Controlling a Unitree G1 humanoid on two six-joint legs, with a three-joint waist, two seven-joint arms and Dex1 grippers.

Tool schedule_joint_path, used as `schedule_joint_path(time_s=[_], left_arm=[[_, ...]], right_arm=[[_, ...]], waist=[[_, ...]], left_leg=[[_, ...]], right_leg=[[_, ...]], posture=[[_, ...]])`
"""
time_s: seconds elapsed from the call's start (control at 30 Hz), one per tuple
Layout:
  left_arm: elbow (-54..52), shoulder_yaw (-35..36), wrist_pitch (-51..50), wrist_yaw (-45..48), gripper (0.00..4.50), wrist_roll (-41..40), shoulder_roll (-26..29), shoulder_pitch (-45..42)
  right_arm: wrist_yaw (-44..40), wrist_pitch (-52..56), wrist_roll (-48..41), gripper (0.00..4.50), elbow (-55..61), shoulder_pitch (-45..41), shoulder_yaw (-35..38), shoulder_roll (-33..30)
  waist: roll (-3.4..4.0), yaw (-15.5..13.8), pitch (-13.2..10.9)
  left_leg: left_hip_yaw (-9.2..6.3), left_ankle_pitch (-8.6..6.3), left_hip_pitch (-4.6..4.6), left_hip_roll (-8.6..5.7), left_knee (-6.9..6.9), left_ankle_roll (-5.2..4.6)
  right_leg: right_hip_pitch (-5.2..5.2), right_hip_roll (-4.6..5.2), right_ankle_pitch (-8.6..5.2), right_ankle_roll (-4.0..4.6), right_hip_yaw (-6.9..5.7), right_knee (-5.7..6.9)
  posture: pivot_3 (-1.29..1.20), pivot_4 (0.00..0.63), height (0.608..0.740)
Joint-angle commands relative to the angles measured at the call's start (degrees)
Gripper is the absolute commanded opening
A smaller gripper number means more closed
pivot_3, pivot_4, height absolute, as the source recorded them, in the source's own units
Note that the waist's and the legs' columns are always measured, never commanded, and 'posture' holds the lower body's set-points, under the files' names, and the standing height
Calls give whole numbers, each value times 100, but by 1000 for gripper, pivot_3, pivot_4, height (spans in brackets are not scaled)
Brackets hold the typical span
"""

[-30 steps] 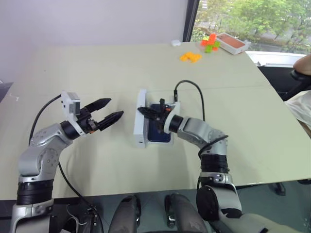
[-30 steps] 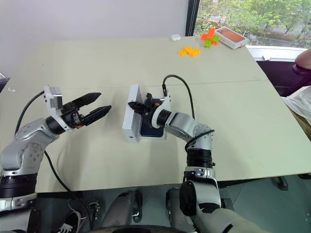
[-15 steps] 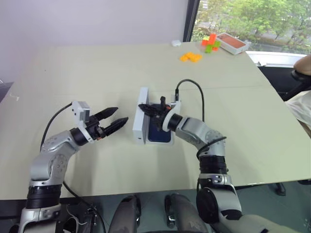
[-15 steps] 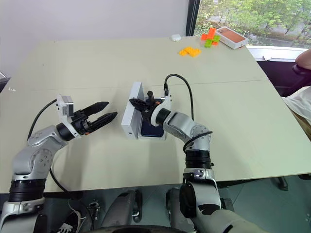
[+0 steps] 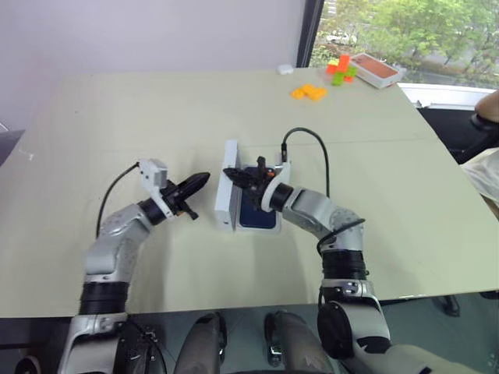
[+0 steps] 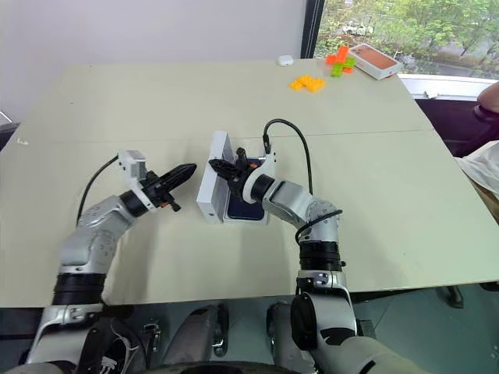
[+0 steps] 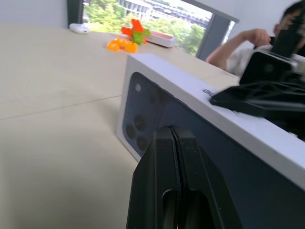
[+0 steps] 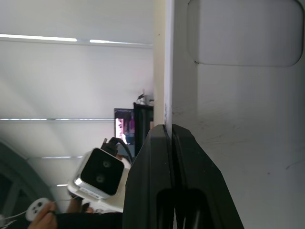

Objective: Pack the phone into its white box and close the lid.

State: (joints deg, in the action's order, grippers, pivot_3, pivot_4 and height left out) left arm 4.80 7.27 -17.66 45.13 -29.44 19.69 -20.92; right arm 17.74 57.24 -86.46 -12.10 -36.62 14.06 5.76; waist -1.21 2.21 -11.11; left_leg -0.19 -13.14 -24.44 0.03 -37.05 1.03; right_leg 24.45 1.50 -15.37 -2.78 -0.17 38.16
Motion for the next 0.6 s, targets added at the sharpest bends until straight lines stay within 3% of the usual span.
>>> schedule_joint_path(time_s=[0.03,0.07,0.33,0.43,0.6], left_arm=[[-125,-88,114,-5,29,38,-64,-89],[-95,-101,116,-14,29,48,-87,-110],[-76,-172,49,-5,0,11,-145,-154],[-35,-176,-3,-2,0,-4,-167,-205],[72,-362,-116,1,0,38,-391,-413]], right_arm=[[-186,-80,85,0,244,-61,4,-25],[-200,-85,86,0,242,-62,26,-34],[-534,52,464,3877,521,-135,-95,-475],[-783,136,598,3877,581,-259,-10,-959],[-2338,-87,1845,3877,562,-609,-324,-2436]], waist=[[0,14,0],[0,16,0],[0,5,0],[0,-23,0],[0,-125,0]], left_leg=[[0,0,0,0,0,0],[0,0,0,0,1,0],[0,0,0,0,0,0],[0,0,-1,-1,-1,0],[3,-1,-2,-6,-7,-2]], right_leg=[[0,0,0,0,0,0],[0,0,0,0,0,0],[0,-1,0,-1,0,0],[0,0,0,-1,-1,-1],[-2,0,1,-2,0,-4]], posture=[[0,150,740],[0,150,740],[0,150,740],[0,150,740],[0,150,740]])
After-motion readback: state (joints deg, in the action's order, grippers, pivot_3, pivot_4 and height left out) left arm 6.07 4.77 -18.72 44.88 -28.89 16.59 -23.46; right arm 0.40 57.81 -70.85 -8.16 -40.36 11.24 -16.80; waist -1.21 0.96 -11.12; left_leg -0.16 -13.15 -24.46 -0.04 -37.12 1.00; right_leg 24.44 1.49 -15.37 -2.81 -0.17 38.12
